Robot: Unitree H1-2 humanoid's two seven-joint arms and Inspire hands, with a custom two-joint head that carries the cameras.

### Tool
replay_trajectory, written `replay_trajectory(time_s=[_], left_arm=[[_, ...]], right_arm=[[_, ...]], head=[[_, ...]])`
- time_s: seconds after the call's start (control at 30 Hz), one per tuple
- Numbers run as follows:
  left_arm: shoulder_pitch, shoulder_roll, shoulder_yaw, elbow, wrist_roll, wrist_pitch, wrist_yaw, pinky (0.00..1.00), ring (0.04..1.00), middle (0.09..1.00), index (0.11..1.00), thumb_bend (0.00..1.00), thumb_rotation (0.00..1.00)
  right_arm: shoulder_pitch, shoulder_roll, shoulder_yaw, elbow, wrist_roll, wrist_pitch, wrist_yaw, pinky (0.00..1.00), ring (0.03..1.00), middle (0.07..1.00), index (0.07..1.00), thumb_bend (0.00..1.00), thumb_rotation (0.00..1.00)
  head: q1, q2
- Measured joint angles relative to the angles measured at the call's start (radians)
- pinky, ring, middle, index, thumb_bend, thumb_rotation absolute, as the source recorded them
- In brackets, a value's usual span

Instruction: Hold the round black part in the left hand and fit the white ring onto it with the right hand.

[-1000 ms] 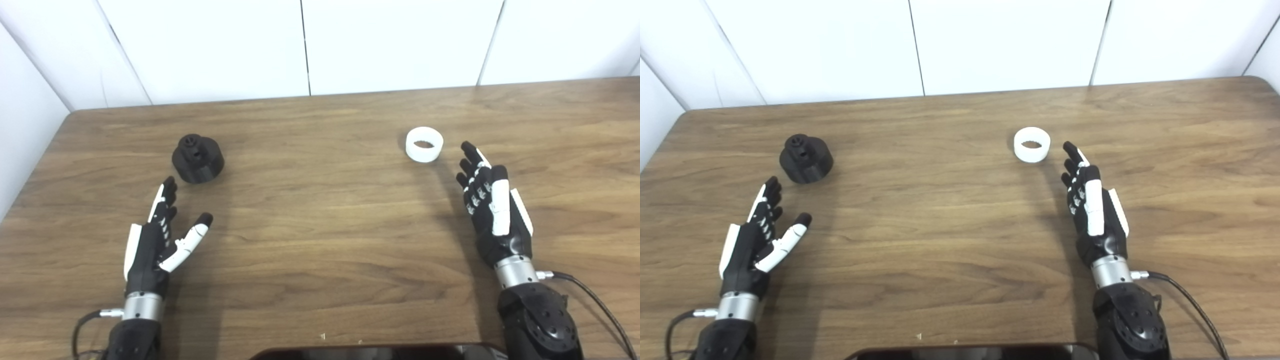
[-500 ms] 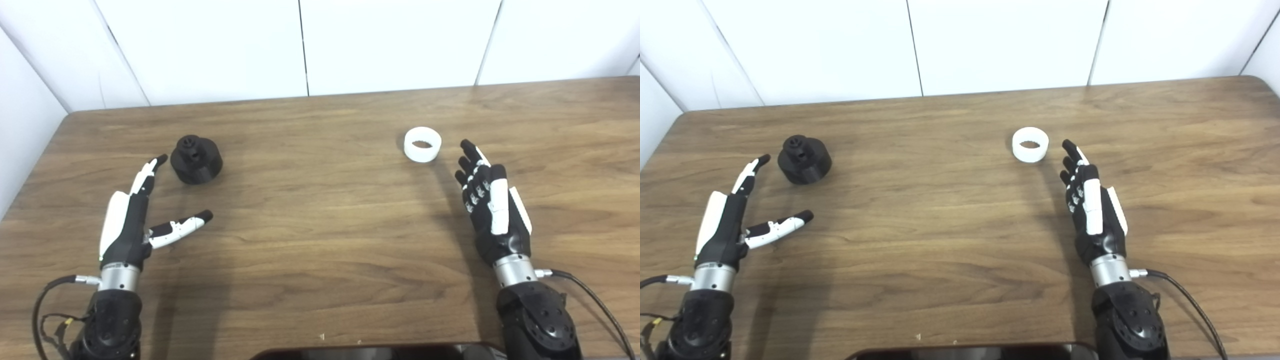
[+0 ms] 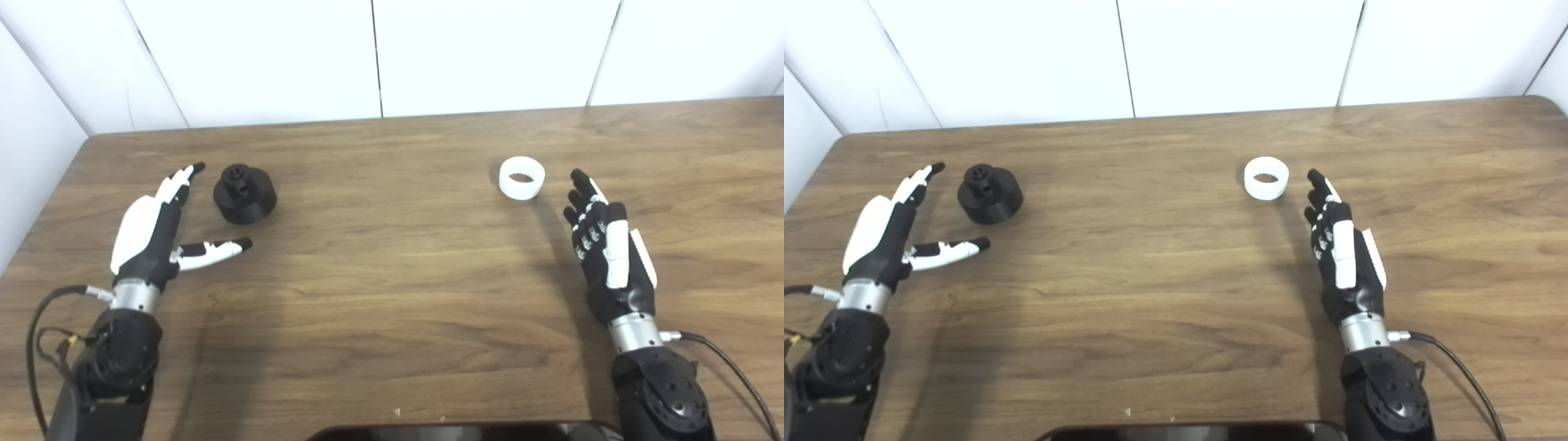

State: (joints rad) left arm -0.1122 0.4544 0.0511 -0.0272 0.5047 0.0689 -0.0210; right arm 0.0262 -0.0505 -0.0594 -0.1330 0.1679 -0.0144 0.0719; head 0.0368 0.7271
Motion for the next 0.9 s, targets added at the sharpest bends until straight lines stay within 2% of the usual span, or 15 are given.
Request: replay_trajectory(time_s=[0.3,0.43,0.57,0.9], left_arm=[[-0.067,0.048,-0.028,0.141,0.032,-0.044,0.011,0.91,0.990,0.946,0.904,0.95,0.27],[-0.095,0.074,-0.042,0.191,0.044,-0.060,0.013,0.91,0.983,0.940,0.902,0.98,0.32],[-0.124,0.099,-0.064,0.244,0.058,-0.067,0.013,0.95,0.991,0.949,0.911,1.00,0.38],[-0.164,0.120,-0.110,0.311,0.088,-0.067,0.010,0.99,0.983,0.941,0.902,1.00,0.39]], right_arm=[[-0.004,-0.001,0.000,0.006,0.002,-0.001,0.000,1.00,1.000,1.000,0.944,0.65,1.00],[-0.005,-0.002,0.000,0.008,0.002,-0.002,0.001,1.00,1.000,1.000,0.942,0.66,1.00],[-0.006,-0.003,0.001,0.010,0.003,-0.008,0.004,1.00,1.000,0.998,0.939,0.67,1.00],[-0.006,-0.005,0.001,0.010,0.003,-0.009,0.004,1.00,1.000,0.997,0.940,0.67,1.00]], head=[[0.005,-0.006],[0.008,-0.011],[0.006,-0.012],[0.005,-0.017]])
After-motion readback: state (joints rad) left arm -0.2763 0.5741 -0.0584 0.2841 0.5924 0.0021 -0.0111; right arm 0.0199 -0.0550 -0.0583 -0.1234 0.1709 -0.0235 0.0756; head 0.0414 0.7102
